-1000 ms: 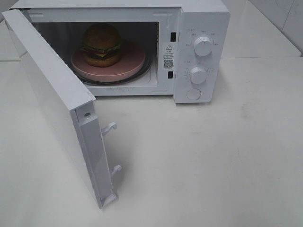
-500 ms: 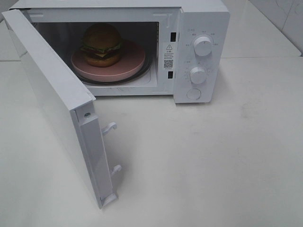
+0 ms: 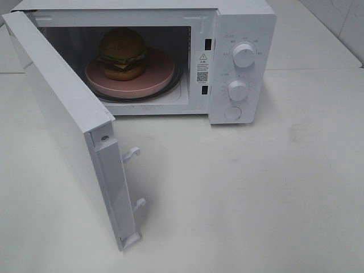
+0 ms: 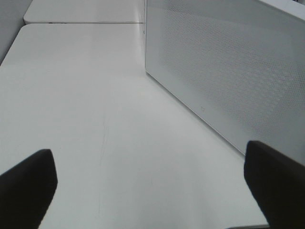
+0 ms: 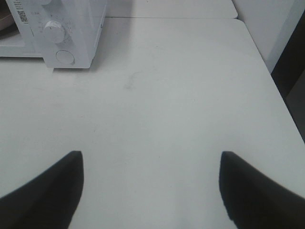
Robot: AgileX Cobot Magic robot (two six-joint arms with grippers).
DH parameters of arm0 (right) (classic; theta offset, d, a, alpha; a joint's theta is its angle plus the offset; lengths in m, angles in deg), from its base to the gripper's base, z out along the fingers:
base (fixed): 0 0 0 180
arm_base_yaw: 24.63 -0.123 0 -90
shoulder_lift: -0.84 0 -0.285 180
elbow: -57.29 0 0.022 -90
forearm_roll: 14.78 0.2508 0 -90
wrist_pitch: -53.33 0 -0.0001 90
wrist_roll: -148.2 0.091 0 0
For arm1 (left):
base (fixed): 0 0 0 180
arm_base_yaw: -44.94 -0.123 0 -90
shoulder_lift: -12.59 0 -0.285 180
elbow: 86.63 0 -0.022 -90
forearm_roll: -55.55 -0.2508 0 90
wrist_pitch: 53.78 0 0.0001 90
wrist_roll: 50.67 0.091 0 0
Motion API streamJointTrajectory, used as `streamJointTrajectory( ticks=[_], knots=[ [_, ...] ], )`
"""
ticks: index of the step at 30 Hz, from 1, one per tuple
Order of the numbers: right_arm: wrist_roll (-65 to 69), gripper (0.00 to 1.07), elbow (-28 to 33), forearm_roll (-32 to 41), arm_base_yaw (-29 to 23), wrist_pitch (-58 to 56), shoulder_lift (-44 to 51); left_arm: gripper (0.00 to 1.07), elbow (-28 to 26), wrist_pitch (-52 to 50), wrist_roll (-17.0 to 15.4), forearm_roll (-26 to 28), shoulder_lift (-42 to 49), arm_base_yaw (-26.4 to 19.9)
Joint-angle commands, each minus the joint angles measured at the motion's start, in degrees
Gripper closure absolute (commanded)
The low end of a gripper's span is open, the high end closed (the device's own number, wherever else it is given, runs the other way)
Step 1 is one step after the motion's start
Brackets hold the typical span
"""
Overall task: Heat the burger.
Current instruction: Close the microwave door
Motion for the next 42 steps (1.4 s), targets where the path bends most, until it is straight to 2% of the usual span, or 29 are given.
streamJointTrajectory(
  ticks=[1,42],
  knots=[
    [0.5,0.31,0.1,0.1,0.5,-0.1,1.7,0.07,0.0,-0.2,-0.2,0.0,0.4,-0.2],
    [0.5,0.31,0.1,0.1,0.5,-0.1,1.7,0.07,0.0,-0.2,-0.2,0.2,0.4,-0.2]
  ],
)
